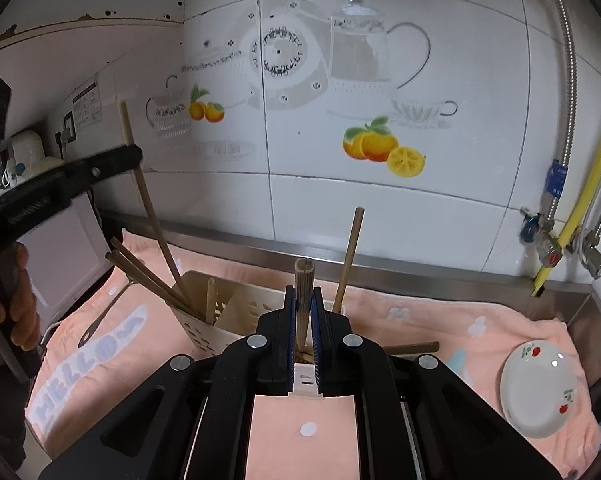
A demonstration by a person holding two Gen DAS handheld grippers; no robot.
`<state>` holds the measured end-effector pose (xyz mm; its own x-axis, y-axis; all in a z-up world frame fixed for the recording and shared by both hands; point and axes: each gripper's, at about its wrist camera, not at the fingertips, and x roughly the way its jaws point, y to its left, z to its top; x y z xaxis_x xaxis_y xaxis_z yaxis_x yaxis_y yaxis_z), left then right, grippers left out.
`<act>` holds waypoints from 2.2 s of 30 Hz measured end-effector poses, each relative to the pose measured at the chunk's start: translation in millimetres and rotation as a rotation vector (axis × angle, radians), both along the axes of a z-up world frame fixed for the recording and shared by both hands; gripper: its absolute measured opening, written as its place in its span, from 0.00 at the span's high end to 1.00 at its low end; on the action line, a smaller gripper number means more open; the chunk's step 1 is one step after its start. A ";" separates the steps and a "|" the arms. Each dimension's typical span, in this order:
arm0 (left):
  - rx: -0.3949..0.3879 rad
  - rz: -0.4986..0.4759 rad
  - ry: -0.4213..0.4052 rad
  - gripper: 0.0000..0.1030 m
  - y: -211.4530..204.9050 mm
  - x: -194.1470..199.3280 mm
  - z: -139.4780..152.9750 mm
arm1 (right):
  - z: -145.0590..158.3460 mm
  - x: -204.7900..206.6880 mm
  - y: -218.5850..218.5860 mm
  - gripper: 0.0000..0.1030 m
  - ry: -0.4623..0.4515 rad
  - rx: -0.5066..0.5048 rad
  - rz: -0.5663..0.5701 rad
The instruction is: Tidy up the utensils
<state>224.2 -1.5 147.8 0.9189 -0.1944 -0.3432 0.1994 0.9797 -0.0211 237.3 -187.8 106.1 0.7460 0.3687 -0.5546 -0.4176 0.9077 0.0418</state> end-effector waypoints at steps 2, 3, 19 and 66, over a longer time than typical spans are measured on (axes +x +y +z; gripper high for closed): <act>0.000 0.004 0.021 0.95 2.1 5.0 -8.8 | -3.5 0.1 1.0 0.93 0.003 -0.001 0.004; -0.001 0.004 0.029 0.95 3.2 6.0 -11.9 | -5.0 -0.1 1.7 0.93 0.005 -0.001 0.006; 0.005 -0.001 0.077 0.93 7.6 2.8 -34.5 | -13.3 -8.6 1.5 0.69 0.001 0.007 -0.002; 0.060 0.085 0.011 0.07 13.2 -58.9 -32.7 | 0.3 -56.7 3.6 0.11 -0.112 -0.034 -0.026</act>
<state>165.2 11.8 115.0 0.9275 -0.0949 -0.3617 0.1159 0.9926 0.0368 180.6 -184.2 106.4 0.8131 0.3303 -0.4794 -0.3938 0.9185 -0.0349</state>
